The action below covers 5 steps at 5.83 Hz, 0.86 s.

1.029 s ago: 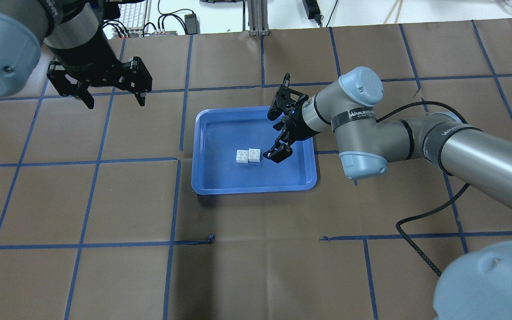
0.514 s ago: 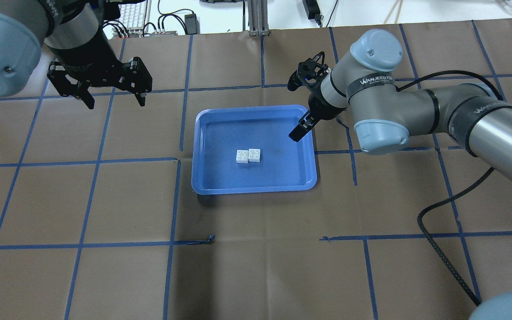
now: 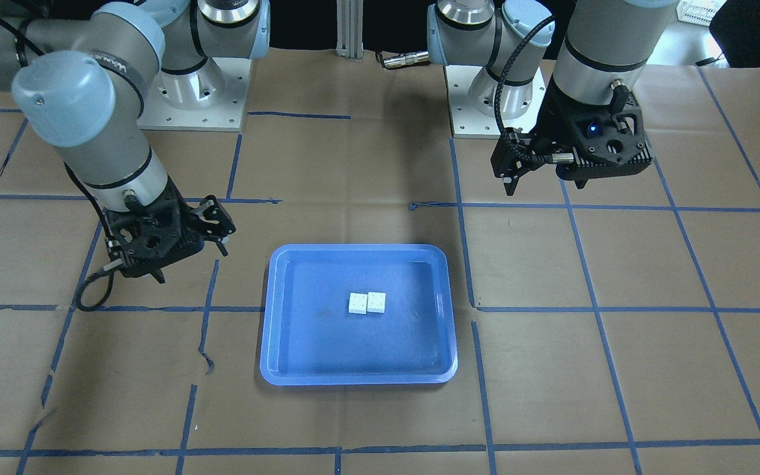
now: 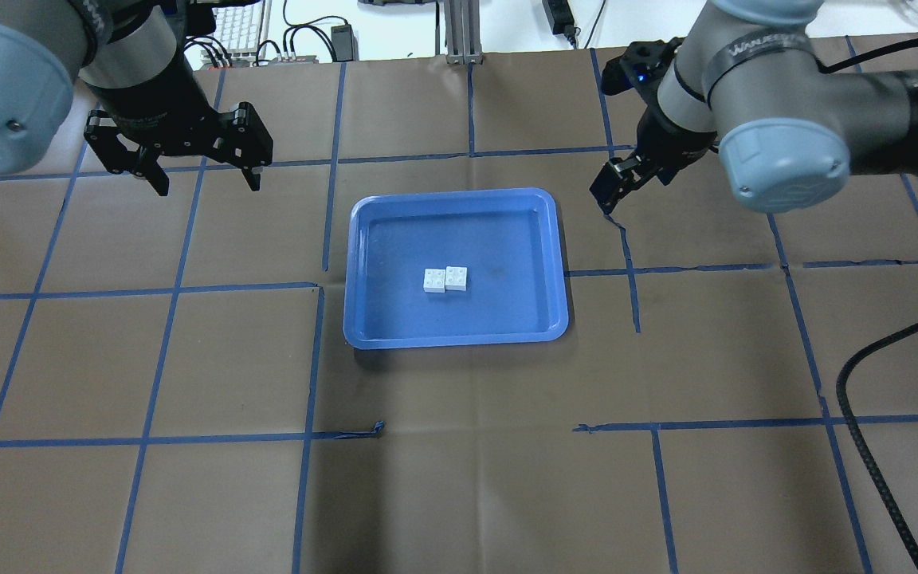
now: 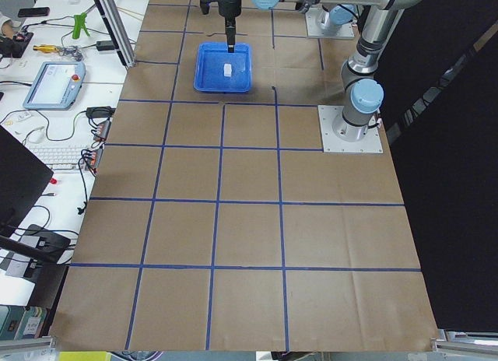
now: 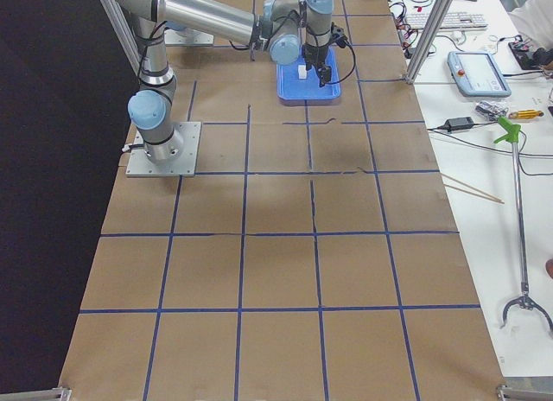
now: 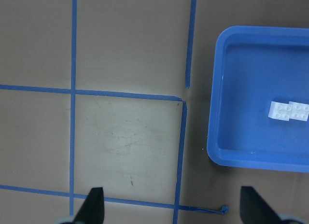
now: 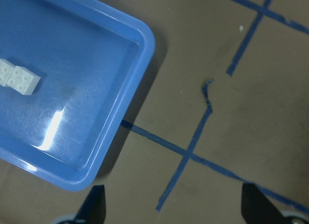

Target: Assemble white blocks and place on blue tray

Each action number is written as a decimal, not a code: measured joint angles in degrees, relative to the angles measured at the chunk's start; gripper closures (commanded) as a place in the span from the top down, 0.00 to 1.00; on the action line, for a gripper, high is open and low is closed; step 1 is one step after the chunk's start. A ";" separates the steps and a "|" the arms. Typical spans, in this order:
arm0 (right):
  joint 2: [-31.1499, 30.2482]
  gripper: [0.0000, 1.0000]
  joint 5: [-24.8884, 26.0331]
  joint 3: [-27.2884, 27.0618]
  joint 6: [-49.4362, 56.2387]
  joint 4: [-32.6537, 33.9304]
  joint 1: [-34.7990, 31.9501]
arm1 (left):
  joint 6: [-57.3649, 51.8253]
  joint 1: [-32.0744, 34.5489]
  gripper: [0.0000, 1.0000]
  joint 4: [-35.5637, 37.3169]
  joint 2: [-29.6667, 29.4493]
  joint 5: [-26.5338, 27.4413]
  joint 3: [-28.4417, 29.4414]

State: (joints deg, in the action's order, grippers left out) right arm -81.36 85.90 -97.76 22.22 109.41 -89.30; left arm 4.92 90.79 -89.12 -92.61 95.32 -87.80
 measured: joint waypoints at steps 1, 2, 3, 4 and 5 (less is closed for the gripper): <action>-2.68 1.00 2.71 2.29 -9.32 -7.04 0.63 | 0.00 0.00 0.99 0.00 0.00 -0.03 0.00; -4.74 1.00 3.68 5.19 -17.95 -13.97 0.38 | 0.00 0.00 0.99 0.00 0.04 -0.04 0.00; -6.21 1.00 3.91 7.41 -23.58 -19.33 -0.12 | 0.00 0.00 0.99 0.00 0.05 -0.04 0.02; -6.87 1.00 3.95 8.23 -26.48 -21.73 -0.47 | 0.00 0.00 0.99 0.00 0.02 -0.04 0.06; -7.06 1.00 3.94 8.44 -27.45 -22.35 -0.57 | 0.00 0.00 0.99 0.00 -0.01 -0.04 0.08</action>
State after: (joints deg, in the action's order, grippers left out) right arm -88.41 89.84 -89.32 -5.23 87.07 -89.87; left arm 4.92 90.79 -89.12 -92.61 95.27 -87.72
